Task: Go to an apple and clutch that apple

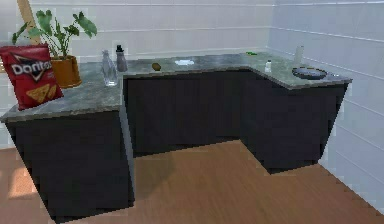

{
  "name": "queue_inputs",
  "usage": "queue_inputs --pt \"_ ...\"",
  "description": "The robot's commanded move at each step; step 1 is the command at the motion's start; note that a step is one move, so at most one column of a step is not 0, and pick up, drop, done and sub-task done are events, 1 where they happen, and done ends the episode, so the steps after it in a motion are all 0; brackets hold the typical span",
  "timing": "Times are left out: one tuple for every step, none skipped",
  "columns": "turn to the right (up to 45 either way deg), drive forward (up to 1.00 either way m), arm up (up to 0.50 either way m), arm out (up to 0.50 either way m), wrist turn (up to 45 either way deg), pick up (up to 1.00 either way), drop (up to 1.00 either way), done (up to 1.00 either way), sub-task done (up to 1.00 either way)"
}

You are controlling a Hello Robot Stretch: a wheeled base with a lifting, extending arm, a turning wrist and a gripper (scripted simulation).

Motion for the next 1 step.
queue_inputs --pt "0.0 0.00 0.38 0.00 0.0 0.00 0.00 0.00 0.00"
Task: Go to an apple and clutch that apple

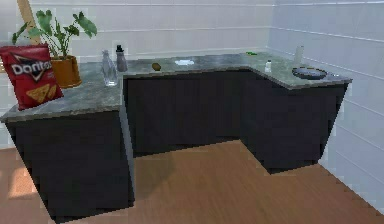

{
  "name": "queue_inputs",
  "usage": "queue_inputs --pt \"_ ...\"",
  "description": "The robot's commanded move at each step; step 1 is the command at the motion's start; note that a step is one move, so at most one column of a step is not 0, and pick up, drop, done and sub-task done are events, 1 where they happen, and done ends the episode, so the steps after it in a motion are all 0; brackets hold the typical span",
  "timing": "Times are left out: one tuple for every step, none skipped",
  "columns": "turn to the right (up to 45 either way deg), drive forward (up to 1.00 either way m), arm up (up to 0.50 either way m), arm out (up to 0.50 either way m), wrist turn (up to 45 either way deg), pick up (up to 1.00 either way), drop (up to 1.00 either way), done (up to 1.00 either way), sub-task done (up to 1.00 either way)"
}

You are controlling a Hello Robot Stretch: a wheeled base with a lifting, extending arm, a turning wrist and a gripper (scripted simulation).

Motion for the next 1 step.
queue_inputs --pt "0.0 0.00 0.00 0.42 0.0 0.00 0.00 0.00 0.00"
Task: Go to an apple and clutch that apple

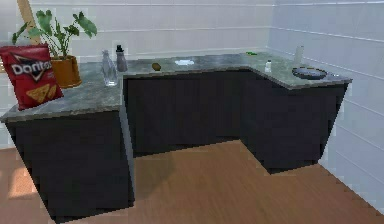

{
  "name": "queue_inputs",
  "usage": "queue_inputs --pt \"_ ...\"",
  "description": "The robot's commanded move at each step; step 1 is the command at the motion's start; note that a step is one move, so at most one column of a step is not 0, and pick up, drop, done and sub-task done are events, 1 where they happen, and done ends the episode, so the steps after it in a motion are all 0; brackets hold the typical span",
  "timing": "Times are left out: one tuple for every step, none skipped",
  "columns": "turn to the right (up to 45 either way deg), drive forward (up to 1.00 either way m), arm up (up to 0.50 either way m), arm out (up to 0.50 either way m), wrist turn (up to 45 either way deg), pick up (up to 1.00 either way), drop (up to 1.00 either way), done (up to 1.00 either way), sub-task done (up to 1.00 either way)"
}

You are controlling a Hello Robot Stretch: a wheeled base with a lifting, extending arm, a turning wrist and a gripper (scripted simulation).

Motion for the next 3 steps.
queue_inputs --pt "0.0 0.00 0.00 0.00 45.0 0.00 0.00 0.00 0.00" --pt "0.0 0.00 0.00 0.00 45.0 0.00 0.00 0.00 0.00" --pt "0.0 0.00 0.00 0.00 45.0 0.00 0.00 0.00 0.00"
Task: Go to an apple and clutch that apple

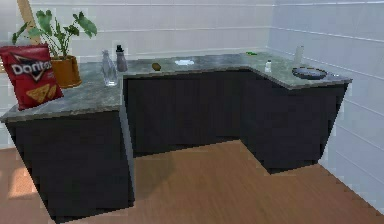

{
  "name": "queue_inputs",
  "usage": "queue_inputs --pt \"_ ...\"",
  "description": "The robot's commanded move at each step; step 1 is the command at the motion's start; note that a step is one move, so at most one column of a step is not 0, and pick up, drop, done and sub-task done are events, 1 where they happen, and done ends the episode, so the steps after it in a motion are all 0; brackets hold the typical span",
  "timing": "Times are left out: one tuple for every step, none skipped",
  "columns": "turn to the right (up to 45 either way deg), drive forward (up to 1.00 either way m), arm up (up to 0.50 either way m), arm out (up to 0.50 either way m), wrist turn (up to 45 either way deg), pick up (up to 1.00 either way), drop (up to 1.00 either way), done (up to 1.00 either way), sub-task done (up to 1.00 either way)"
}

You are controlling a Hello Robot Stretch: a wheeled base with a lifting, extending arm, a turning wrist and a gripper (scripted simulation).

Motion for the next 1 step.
queue_inputs --pt "0.0 0.00 0.00 0.00 3.0 0.00 0.00 0.00 0.00"
